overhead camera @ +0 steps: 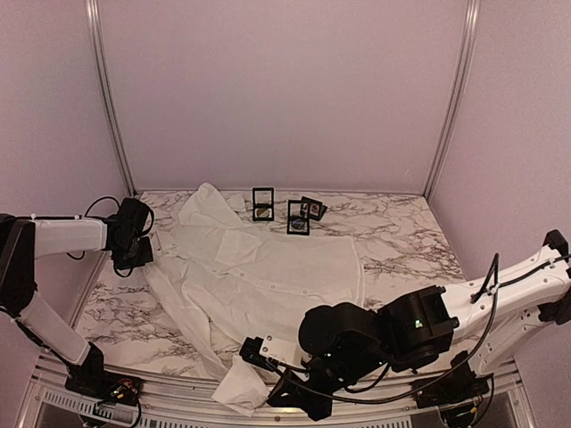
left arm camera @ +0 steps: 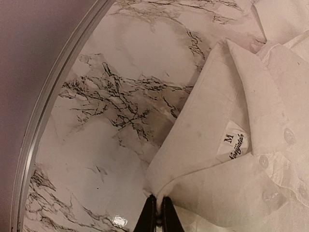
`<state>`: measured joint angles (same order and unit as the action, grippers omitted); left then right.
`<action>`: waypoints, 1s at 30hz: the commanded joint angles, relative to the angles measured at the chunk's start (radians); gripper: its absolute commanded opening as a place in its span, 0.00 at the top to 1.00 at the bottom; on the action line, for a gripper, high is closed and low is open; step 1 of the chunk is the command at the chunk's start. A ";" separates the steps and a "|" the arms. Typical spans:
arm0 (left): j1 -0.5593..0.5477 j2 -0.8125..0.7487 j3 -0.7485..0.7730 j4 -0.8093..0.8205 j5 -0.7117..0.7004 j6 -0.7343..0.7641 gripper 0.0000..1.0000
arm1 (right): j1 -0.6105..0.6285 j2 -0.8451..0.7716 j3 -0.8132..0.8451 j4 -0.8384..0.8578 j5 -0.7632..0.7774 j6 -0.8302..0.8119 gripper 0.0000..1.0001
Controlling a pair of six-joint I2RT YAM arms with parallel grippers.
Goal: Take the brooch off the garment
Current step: Smooth out the flattened clothing at the center of the board.
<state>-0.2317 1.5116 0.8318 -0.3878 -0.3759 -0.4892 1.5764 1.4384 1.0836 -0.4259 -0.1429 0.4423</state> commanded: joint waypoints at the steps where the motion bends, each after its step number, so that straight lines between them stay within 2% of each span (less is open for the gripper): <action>1: 0.019 0.018 0.042 -0.074 -0.036 0.064 1.00 | 0.052 -0.001 -0.011 -0.013 -0.088 -0.039 1.00; 5: 0.044 0.024 0.052 -0.088 -0.034 0.074 1.00 | 0.062 0.099 0.066 -0.022 -0.082 -0.091 1.00; 12: 0.057 0.029 0.056 -0.100 -0.023 0.074 1.00 | 0.062 0.293 0.185 -0.194 0.167 -0.144 1.00; 13: 0.058 0.029 0.058 -0.103 -0.016 0.072 1.00 | 0.062 0.298 0.168 -0.183 0.207 -0.127 0.97; 14: 0.058 0.029 0.065 -0.108 -0.011 0.074 1.00 | 0.060 0.296 0.143 -0.173 0.240 -0.102 0.89; 15: 0.060 0.027 0.069 -0.110 -0.004 0.078 0.95 | 0.053 0.289 0.120 -0.164 0.250 -0.078 0.81; 16: 0.060 0.024 0.076 -0.116 0.003 0.081 0.89 | 0.048 0.276 0.098 -0.155 0.253 -0.057 0.70; 18: 0.060 0.008 0.092 -0.130 0.021 0.088 0.67 | 0.045 0.221 0.054 -0.111 0.251 -0.010 0.47; 20: 0.060 -0.018 0.109 -0.142 0.038 0.088 0.50 | 0.042 0.165 0.001 -0.049 0.229 0.032 0.35; 22: 0.059 -0.053 0.132 -0.157 0.074 0.082 0.48 | 0.036 0.119 -0.048 -0.003 0.215 0.073 0.29; 25: 0.046 -0.123 0.139 -0.170 0.136 0.051 0.48 | 0.020 0.088 -0.127 0.094 0.140 0.125 0.25; 30: -0.039 -0.232 0.086 -0.185 0.257 -0.015 0.46 | 0.020 0.155 -0.174 0.224 0.047 0.157 0.20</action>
<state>-0.2089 1.3552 0.9424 -0.5293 -0.2401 -0.4458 1.6001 1.5341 0.9295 -0.3355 -0.0219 0.5388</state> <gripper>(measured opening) 0.532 0.787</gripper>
